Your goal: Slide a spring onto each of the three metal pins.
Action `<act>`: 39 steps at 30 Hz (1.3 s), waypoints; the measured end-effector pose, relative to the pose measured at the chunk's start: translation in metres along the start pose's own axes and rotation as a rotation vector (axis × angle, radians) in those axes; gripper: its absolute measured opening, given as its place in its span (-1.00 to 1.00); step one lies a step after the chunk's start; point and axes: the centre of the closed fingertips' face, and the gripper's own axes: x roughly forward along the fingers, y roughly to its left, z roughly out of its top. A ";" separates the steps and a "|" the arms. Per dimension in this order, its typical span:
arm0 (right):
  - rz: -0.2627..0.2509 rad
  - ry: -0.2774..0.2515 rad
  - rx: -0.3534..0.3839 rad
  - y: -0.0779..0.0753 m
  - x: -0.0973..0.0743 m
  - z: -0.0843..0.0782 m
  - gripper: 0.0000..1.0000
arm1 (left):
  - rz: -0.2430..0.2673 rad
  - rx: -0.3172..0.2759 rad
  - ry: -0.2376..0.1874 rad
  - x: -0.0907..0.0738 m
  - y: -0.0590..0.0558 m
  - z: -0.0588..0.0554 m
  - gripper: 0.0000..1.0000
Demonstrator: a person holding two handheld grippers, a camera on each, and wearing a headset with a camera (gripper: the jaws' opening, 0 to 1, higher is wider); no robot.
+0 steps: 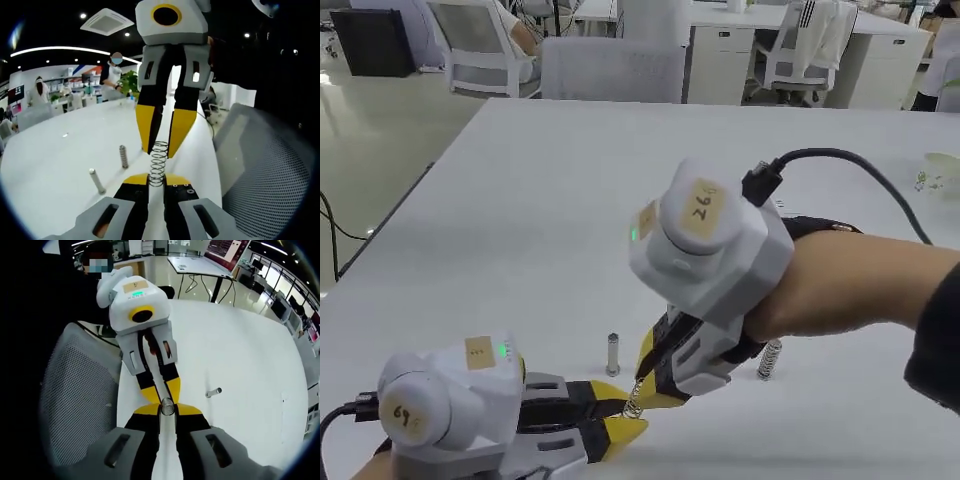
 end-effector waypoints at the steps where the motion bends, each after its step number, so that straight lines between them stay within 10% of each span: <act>1: 0.001 0.000 0.002 0.000 0.000 0.000 -0.82 | -0.003 0.002 -0.003 0.000 0.000 0.001 -0.95; 15: -0.001 0.024 0.013 -0.003 0.001 -0.003 -0.83 | -0.036 -0.039 -0.086 0.001 -0.002 0.020 -0.95; 39: 0.008 0.049 0.026 -0.003 0.002 -0.004 -0.84 | -0.033 -0.026 -0.081 0.002 0.000 0.019 -0.89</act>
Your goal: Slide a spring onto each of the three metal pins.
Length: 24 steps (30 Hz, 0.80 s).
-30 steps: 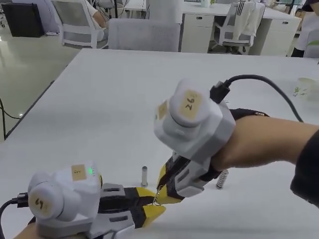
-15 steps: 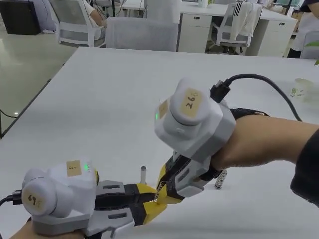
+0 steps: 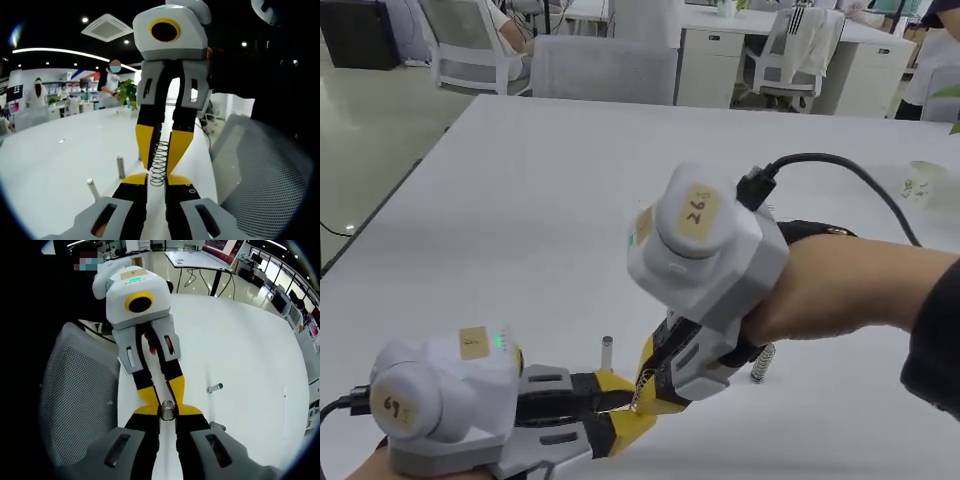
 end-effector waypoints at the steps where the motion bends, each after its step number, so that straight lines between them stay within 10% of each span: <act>1: -0.001 0.000 -0.001 0.000 0.000 0.000 -0.84 | 0.004 -0.001 0.003 0.000 0.001 -0.001 -0.86; 24: -0.023 0.027 -0.010 -0.004 -0.002 -0.005 -0.84 | 0.102 -0.040 0.051 -0.020 0.018 -0.023 -0.38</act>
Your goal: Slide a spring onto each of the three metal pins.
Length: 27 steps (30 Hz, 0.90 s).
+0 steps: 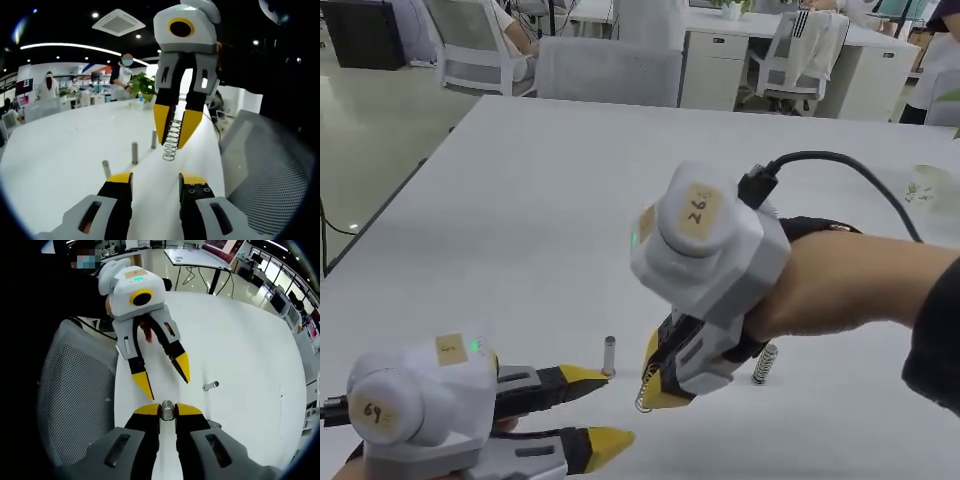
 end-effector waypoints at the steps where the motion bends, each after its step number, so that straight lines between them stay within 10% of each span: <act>1: 0.000 0.000 0.001 0.000 0.000 0.000 -0.84 | 0.003 -0.003 0.000 -0.001 0.001 -0.001 -0.36; 27: -0.053 0.033 -0.017 -0.024 -0.007 0.000 -0.84 | 0.119 -0.038 0.016 -0.016 0.023 -0.015 0.21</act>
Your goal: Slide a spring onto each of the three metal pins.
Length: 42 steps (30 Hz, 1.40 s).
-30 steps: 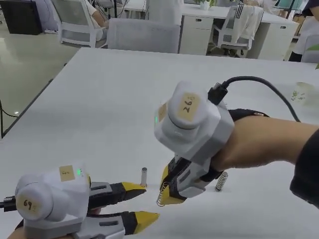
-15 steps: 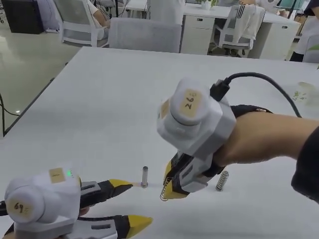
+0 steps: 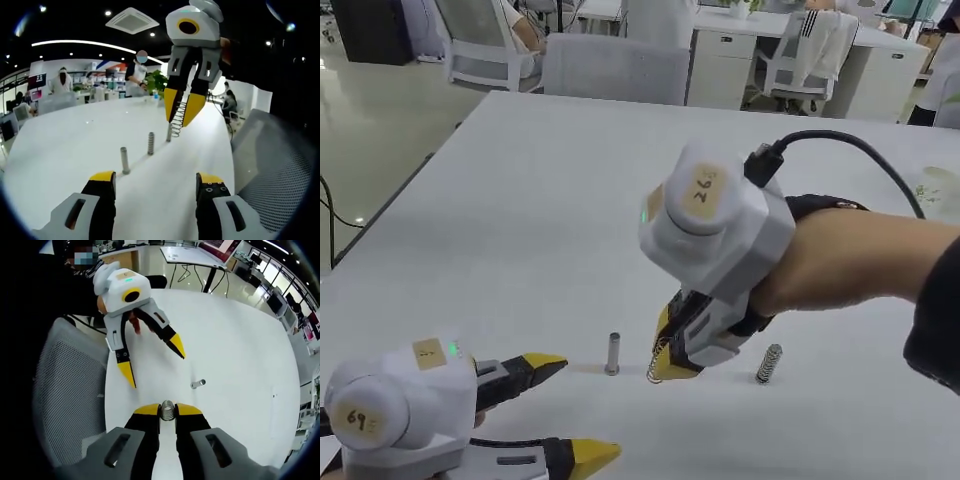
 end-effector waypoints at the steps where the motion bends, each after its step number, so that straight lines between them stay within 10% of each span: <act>1: -0.004 0.000 -0.001 -0.001 -0.001 0.000 -0.84 | 0.000 0.000 0.000 0.000 0.000 0.000 0.20; 20: -0.063 0.016 -0.021 -0.038 -0.003 0.011 -0.84 | 0.027 0.012 0.016 -0.001 0.007 -0.003 0.41; 42: -0.045 0.035 -0.028 -0.064 0.034 0.017 -0.84 | 0.037 0.014 0.043 -0.004 0.008 -0.011 0.45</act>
